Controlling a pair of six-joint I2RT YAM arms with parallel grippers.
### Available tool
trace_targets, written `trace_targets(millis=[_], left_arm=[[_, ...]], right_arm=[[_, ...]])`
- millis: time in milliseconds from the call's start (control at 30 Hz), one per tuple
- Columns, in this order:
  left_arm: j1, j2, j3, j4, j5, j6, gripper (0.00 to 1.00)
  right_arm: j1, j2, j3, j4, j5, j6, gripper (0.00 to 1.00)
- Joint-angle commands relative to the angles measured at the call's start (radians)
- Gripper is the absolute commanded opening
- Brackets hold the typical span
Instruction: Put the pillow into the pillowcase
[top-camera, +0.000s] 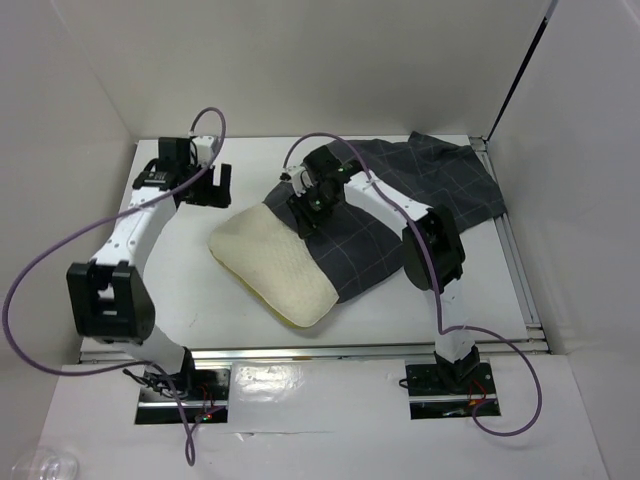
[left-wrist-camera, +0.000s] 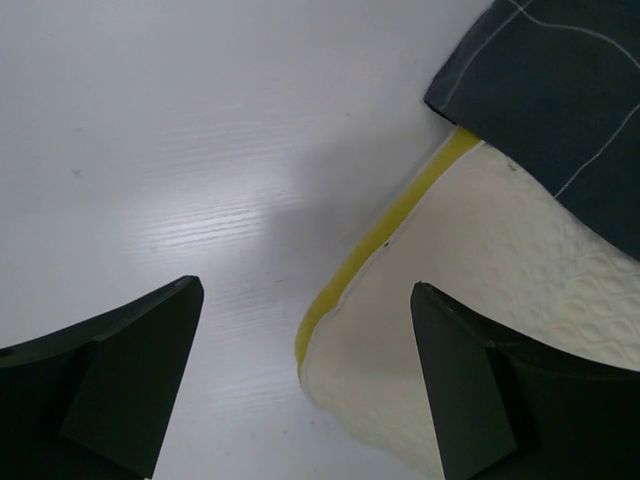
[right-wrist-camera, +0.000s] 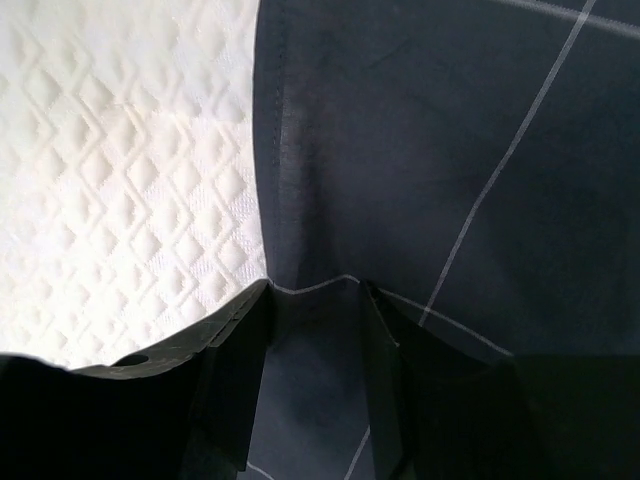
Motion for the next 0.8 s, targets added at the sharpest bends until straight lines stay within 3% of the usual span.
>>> trace_targets(millis=[0,100,200,500,633,767], left_arm=[[0.064,0.151,0.121,-0.178,0.361,0.027,0.99],[0.082,0.258,0.176,-0.292,0.477,0.121,0.99],[0.082,0.344,0.189,-0.356,0.478,0.139,0.99],[0.141,0.415,0.189,-0.452,0.676,0.277,0.99],[0.216,0.431,0.199,-0.527,0.789,0.349,0.99],[0.265,0.440,0.224,-0.626,0.809,0.431,0.99]], right_arm=[[0.002,-0.041,0.011,-0.056,0.033,-0.018,0.49],[-0.007,-0.041,0.011,-0.056,0.055,-0.018,0.56],[-0.016,-0.061,0.022,-0.043,0.056,-0.009,0.58],[-0.025,-0.072,0.008,-0.034,0.075,0.003,0.59],[-0.025,-0.072,-0.003,-0.034,0.085,0.003,0.59],[-0.025,-0.062,0.007,-0.034,0.095,0.013,0.59]])
